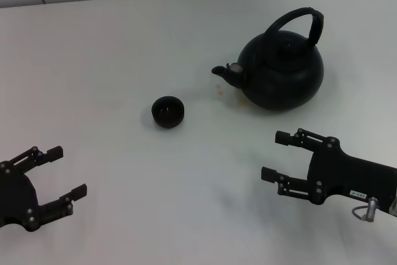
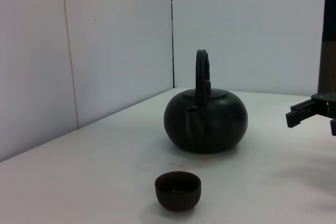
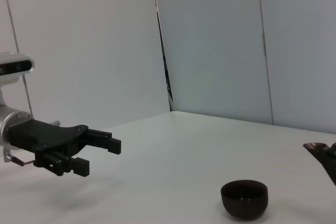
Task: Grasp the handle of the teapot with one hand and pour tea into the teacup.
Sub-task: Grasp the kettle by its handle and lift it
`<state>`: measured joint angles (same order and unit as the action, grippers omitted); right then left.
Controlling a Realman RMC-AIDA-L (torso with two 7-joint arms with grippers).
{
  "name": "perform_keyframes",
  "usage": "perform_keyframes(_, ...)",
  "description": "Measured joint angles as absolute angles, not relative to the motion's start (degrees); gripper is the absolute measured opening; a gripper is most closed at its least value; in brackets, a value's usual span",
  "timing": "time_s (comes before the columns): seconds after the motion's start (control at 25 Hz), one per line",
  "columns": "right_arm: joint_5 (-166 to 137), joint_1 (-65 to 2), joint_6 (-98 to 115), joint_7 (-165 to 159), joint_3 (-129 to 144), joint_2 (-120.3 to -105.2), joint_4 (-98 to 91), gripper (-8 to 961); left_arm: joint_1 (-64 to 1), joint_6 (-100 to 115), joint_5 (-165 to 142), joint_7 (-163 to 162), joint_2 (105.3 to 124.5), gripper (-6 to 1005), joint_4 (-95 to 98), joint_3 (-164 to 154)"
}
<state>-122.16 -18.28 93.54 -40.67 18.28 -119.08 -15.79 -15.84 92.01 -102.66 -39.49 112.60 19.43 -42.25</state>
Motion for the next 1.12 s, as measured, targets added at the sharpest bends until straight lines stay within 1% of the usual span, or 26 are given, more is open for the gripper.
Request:
perform_keyframes(0.28, -122.1, -16.9, 93.6, -30.3, 9.6, -119.15, -9.3, 776, -16.2, 92.0, -102.7, -39.8, 112.90, 805, 19.4, -42.1)
perform_keyframes(0.6, -122.1, -10.5, 89.3, -10.2, -17.1, -119.62, 6.7, 777, -16.2, 91.8, -102.5, -39.9, 113.11, 805, 19.4, -42.1)
perform_keyframes(1.12, -122.1, -9.2, 87.0, -9.3, -22.6, -119.71, 8.2, 776, -16.2, 92.0, -102.2, -39.9, 113.20, 805, 19.4, -42.0)
